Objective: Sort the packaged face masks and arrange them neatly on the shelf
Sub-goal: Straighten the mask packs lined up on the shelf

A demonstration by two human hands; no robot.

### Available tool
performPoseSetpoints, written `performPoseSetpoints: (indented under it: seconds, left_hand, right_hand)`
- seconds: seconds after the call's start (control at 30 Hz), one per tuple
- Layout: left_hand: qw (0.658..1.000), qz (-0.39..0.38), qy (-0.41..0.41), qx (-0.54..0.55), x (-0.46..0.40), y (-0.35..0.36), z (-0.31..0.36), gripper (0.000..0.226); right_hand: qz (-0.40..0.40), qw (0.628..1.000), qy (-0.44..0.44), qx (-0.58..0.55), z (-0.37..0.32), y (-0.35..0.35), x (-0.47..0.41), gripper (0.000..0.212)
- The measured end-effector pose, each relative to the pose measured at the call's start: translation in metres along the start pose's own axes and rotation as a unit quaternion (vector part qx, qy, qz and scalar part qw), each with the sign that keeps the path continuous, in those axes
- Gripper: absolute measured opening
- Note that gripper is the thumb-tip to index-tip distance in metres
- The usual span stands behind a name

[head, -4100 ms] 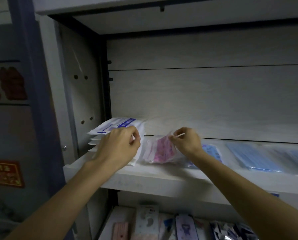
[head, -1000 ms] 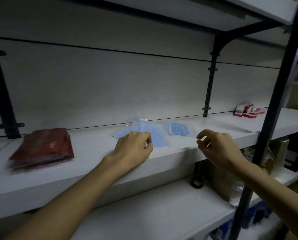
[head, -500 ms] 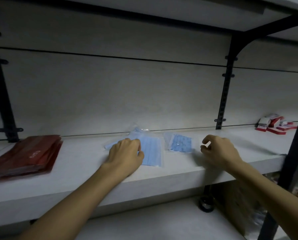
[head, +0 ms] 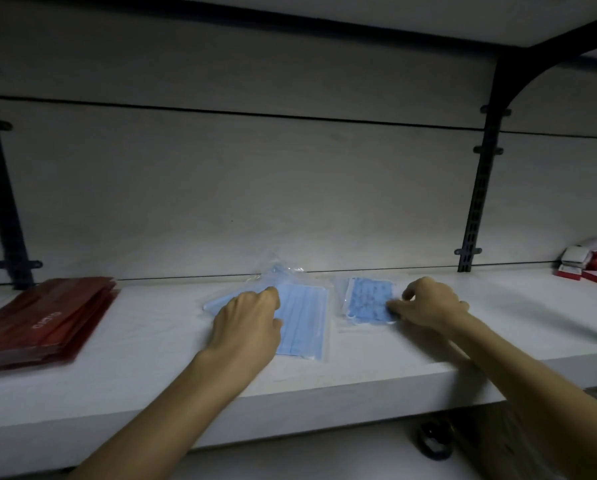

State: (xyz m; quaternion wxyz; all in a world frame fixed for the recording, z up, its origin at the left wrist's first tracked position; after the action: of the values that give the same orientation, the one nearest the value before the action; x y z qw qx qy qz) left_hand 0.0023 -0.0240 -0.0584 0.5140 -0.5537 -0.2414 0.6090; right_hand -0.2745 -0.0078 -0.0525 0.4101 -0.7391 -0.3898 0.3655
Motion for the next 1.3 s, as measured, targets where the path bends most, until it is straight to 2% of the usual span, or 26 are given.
performPoseSetpoints:
  seconds: [0.17, 0.33, 0.43, 0.57, 0.8, 0.9, 1.0, 1.13, 1.17, 1.23, 1.3]
  left_hand:
    - [0.998, 0.029, -0.054, 0.004, -0.001, 0.003, -0.002, 0.03]
    - [0.996, 0.008, -0.094, 0.001, 0.001, 0.006, -0.008, 0.027]
    - [0.994, 0.004, -0.108, 0.019, 0.005, 0.002, -0.01, 0.028]
    - [0.993, 0.011, -0.115, 0.037, 0.007, -0.001, -0.012, 0.024]
    - [0.99, 0.041, -0.121, 0.053, 0.011, -0.006, -0.01, 0.016]
    - [0.989, 0.03, -0.122, 0.076, 0.011, -0.005, -0.011, 0.012]
    - [0.989, 0.028, -0.112, 0.094, 0.009, -0.004, -0.013, 0.022]
    - [0.98, 0.03, -0.147, 0.132, 0.005, -0.003, -0.013, 0.058]
    - [0.98, 0.024, -0.155, 0.126, 0.004, -0.001, -0.013, 0.052]
    - [0.981, 0.017, -0.158, 0.111, 0.003, 0.0, -0.013, 0.016]
    - [0.982, 0.018, -0.157, 0.107, 0.004, -0.001, -0.014, 0.006]
  right_hand:
    - [0.054, 0.993, -0.014, -0.1, 0.016, 0.001, -0.003, 0.03]
    - [0.078, 0.982, -0.035, -0.17, 0.021, 0.002, -0.003, 0.022]
    - [0.09, 0.974, -0.037, -0.203, 0.021, 0.003, -0.001, 0.025]
    - [0.088, 0.972, -0.022, -0.216, 0.022, 0.004, -0.002, 0.041]
    - [0.089, 0.965, 0.005, -0.249, 0.018, 0.001, 0.001, 0.024]
    - [0.087, 0.963, -0.006, -0.255, 0.015, -0.001, 0.002, 0.02]
    - [0.083, 0.963, -0.019, -0.256, 0.012, -0.002, 0.004, 0.02]
    - [0.093, 0.959, -0.035, -0.266, 0.01, -0.003, 0.005, 0.016]
    - [0.095, 0.958, -0.039, -0.269, 0.01, -0.003, 0.005, 0.014]
    - [0.097, 0.956, -0.041, -0.272, 0.01, -0.003, 0.005, 0.013]
    - [0.099, 0.957, -0.043, -0.268, 0.01, -0.003, 0.006, 0.013]
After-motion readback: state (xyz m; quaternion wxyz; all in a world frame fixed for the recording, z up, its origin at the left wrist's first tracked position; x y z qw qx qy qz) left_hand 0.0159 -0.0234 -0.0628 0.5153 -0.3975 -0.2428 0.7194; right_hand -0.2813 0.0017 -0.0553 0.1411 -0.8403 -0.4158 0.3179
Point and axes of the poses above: each hand's wrist, its own x-axis away from the middle knuckle, its own y-axis out of the palm, z = x × y, the point moved 2 cm from there along -x, towards the middle knuckle, and after that the axes turned 8 degrees about -y, right-handed, at the moved point
